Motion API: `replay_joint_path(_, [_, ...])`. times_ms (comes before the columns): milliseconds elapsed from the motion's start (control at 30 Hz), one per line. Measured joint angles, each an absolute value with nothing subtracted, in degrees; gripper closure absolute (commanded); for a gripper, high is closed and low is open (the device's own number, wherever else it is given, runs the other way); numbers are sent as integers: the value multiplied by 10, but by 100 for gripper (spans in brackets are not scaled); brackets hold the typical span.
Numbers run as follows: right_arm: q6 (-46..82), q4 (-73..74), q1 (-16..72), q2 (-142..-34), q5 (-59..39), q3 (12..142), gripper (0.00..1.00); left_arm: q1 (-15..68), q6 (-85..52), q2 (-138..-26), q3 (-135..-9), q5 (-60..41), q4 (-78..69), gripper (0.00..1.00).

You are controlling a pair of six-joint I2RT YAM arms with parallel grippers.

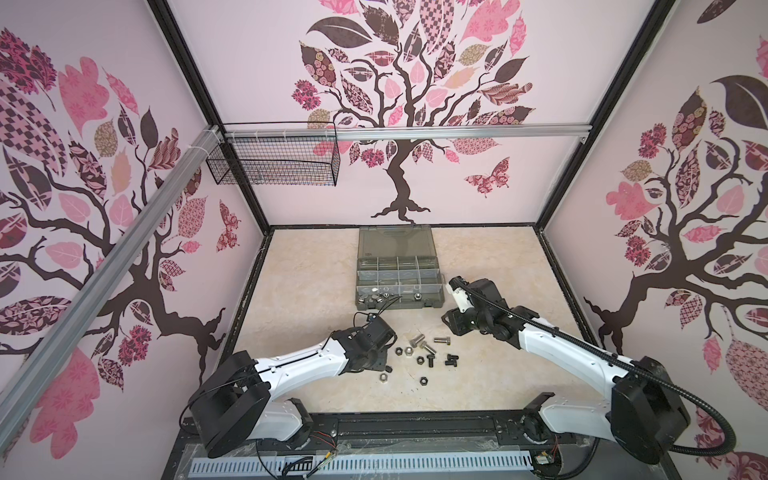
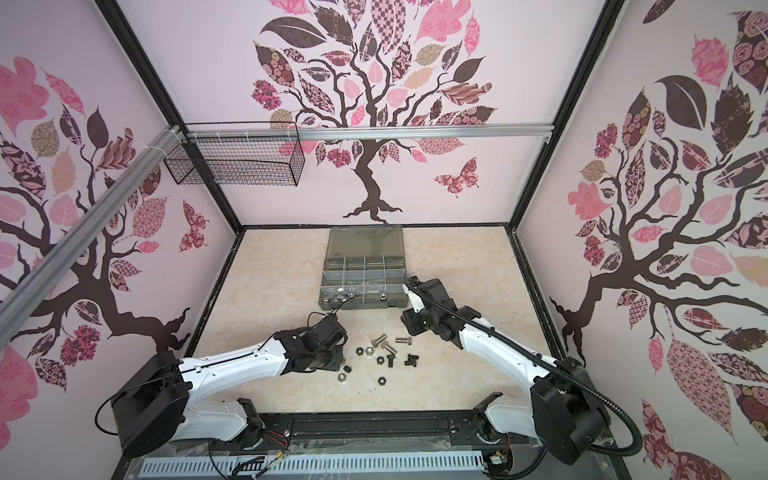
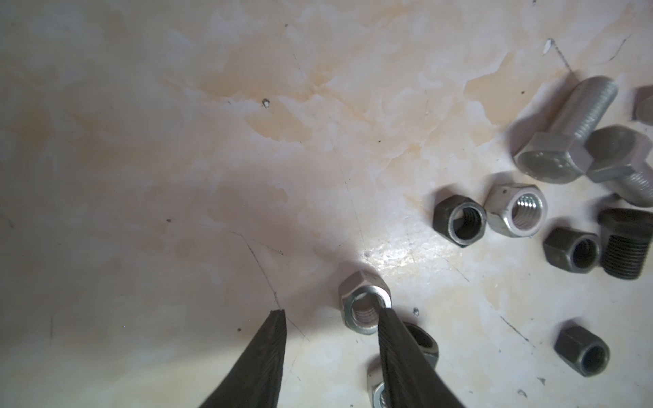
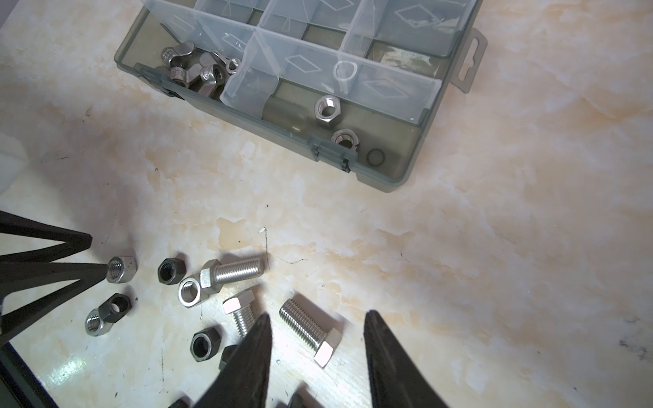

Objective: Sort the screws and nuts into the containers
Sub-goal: 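Lower the left gripper and close it on the silver hex nut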

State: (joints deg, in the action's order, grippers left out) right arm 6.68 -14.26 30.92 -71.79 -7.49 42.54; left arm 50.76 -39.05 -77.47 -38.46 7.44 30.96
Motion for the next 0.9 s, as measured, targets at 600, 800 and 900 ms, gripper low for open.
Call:
replay_joint_path(600, [67, -152, 309, -717, -75, 425, 54, 529, -386, -826, -414, 74, 301, 58])
replay_joint_path(800, [67, -152, 309, -717, -74, 425, 54, 534, -387, -836, -414, 75, 301, 63])
replay_joint_path(900, [67, -152, 309, -717, -74, 425, 54, 536, -387, -843, -414, 75, 300, 65])
